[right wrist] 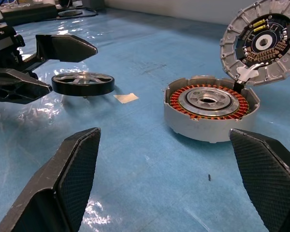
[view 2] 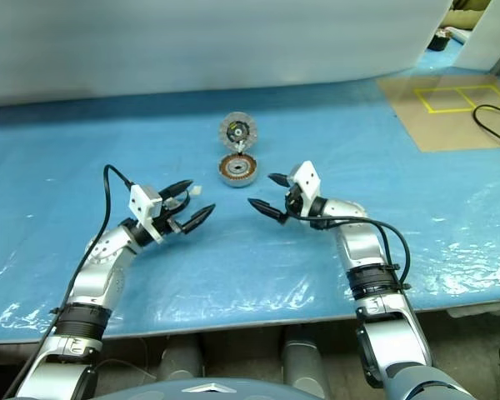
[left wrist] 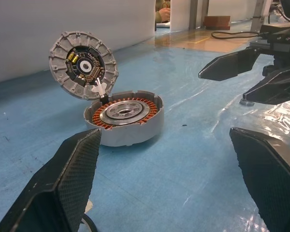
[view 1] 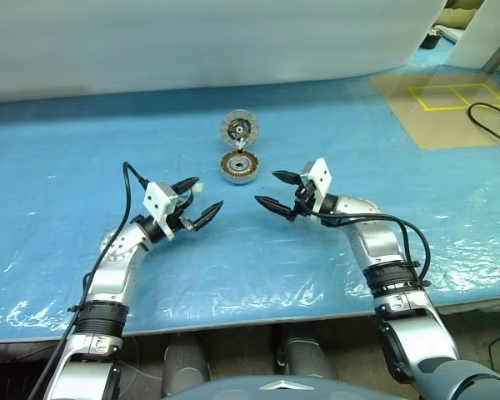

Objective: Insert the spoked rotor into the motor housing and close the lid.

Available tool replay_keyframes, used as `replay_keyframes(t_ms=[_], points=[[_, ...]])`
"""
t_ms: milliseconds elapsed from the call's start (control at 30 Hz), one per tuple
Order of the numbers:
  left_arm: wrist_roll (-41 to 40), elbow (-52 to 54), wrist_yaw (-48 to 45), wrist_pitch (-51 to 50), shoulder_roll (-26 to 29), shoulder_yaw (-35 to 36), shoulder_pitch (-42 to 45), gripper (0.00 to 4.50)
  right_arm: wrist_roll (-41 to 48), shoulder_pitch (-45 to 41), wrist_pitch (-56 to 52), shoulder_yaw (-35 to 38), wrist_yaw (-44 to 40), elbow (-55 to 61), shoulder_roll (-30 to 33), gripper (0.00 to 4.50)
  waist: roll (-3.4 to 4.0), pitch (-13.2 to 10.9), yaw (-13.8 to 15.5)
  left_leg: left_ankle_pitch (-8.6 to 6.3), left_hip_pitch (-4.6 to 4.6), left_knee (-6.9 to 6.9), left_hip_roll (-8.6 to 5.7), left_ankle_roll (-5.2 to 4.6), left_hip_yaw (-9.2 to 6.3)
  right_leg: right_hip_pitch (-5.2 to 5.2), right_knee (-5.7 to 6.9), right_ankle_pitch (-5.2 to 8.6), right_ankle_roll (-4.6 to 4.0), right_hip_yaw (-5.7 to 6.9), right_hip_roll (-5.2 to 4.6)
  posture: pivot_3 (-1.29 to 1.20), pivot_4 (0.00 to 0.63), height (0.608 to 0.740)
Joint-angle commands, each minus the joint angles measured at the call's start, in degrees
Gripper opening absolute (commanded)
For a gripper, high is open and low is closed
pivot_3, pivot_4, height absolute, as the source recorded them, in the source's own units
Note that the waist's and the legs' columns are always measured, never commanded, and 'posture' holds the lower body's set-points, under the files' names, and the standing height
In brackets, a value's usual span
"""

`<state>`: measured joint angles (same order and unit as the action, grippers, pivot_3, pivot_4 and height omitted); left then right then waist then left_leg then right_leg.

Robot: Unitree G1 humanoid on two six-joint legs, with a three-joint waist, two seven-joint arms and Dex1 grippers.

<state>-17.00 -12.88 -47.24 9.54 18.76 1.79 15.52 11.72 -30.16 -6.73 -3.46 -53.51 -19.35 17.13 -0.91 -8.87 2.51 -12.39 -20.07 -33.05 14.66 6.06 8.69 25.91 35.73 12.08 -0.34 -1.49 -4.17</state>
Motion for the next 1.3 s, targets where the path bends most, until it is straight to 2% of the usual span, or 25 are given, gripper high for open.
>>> replay_keyframes(t_ms=[33, 367, 567, 833, 1133, 1300], points=[[-0.1, 2.3, 0.0, 1.0, 0.2, 0.0, -0.1, 4.48, 1.0, -1.5, 0.6, 0.3, -0.1, 0.9, 0.0, 4.50, 0.00, 0.0, 0.0, 0.00, 0.00, 0.00, 0.00, 0.00, 0.00, 0.00, 0.00, 0.00, 0.00, 0.00, 0.00, 0.00, 0.150, 0.740], [0.0, 2.2, -0.2, 1.0, 0.4, 0.1, 0.2, 4.48, 1.0, -1.9, 0.7, 0.3, 0.1, 0.4, -0.3, 4.50, 0.00, 0.0, 0.0, 0.00, 0.00, 0.00, 0.00, 0.00, 0.00, 0.00, 0.00, 0.00, 0.00, 0.00, 0.00, 0.00, 0.150, 0.740], [0.2, 2.7, 0.2, 0.7, 0.7, 0.3, 0.0, 4.48, -0.3, -5.2, 0.1, -1.2, -0.1, -1.5, -1.0, 4.50, 0.00, 0.0, -0.1, 0.00, 0.00, 0.00, 0.00, 0.00, 0.00, 0.00, 0.02, 0.00, 0.00, 0.00, 0.00, 0.00, 0.150, 0.740], [0.4, 7.8, 2.0, -0.7, 1.6, 0.5, -3.2, 4.48, -5.9, -18.5, 1.6, -6.3, -1.6, -12.3, -1.4, 4.50, 0.00, 0.0, -0.2, 0.00, 0.03, 0.00, 0.01, 0.00, 0.00, 0.03, 0.01, 0.00, 0.00, 0.01, 0.00, 0.00, 0.150, 0.740], [-0.5, 12.6, 4.8, -2.3, 2.1, 1.8, -6.1, 4.48, -14.6, -33.0, 6.2, -14.7, -11.9, -29.0, -1.6, 4.50, 0.00, 0.0, -0.1, 0.01, 0.00, -0.02, 0.06, -0.02, 0.00, 0.07, 0.05, 0.00, -0.03, 0.11, 0.00, 0.00, 0.150, 0.740], [-0.4, 14.2, 6.2, -2.4, 1.8, 2.0, -7.4, 4.48, -21.3, -41.3, 8.0, -19.0, -13.0, -40.6, -3.7, 4.50, 0.02, 0.0, -0.2, 0.00, -0.04, -0.04, 0.10, -0.03, 0.01, 0.18, 0.07, 0.00, -0.07, 0.13, 0.00, 0.00, 0.150, 0.740]])
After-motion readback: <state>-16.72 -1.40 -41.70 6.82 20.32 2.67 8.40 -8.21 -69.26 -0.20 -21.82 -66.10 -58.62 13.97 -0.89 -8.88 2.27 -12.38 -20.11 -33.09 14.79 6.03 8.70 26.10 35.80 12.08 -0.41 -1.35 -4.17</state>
